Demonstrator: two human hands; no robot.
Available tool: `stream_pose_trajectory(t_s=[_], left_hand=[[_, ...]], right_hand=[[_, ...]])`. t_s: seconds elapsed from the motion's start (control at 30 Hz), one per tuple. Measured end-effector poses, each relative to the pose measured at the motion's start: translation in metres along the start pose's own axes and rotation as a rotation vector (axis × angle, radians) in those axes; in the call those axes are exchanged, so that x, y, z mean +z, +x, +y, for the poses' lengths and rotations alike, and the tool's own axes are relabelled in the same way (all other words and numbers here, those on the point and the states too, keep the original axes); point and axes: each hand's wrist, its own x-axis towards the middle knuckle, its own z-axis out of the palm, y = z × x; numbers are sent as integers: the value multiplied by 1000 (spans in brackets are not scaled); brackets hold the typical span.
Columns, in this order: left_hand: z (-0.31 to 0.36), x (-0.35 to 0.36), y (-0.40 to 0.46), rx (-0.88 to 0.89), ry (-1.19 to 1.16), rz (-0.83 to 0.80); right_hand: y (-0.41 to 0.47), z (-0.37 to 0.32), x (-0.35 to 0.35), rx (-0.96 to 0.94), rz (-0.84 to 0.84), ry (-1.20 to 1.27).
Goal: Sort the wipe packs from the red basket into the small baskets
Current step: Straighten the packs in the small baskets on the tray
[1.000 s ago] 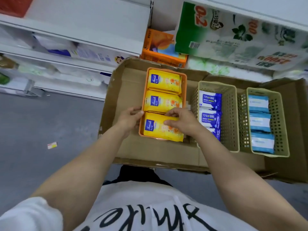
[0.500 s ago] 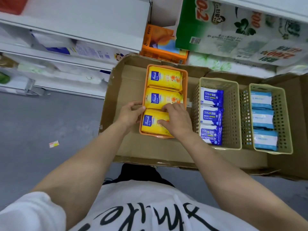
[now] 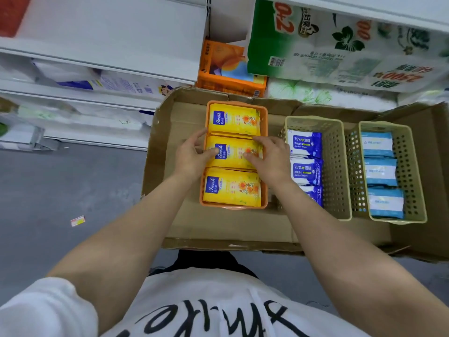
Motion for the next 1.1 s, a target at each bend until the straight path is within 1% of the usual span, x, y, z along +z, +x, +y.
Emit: stream_pose_trajectory(t_s=[0.1,0.3,0.33,0.37,0.43,0.5,0.6,0.73,0.93,1.1], left_hand=[[2,7,5,-1,70,-18],[0,10,9,-4,102,5],[1,10,9,15,144,23],[2,9,9,77,240,52],[4,8,11,282,475,84],[9,7,18,437,579,27],[13,7,33,531,690,-82],[7,9,48,514,849,-169],[3,11,54,508,846,-180],[6,13,51,485,813,-175]], right_hand=[[2,-2,8,23,-17,-4],[7,-2,10,18,9,-49],[9,-2,9,12,15,-46],[12,-2,8,4,27,-26],[18,-4,4,-9,48,28],[26,-6,1,-27,51,35],[39,-12,-2,-80,2,-28],[49,-13,1,-94,-114,-109],[47,-5,4,-118,-92,-155],[48,-6,7,-110,-112,-124]])
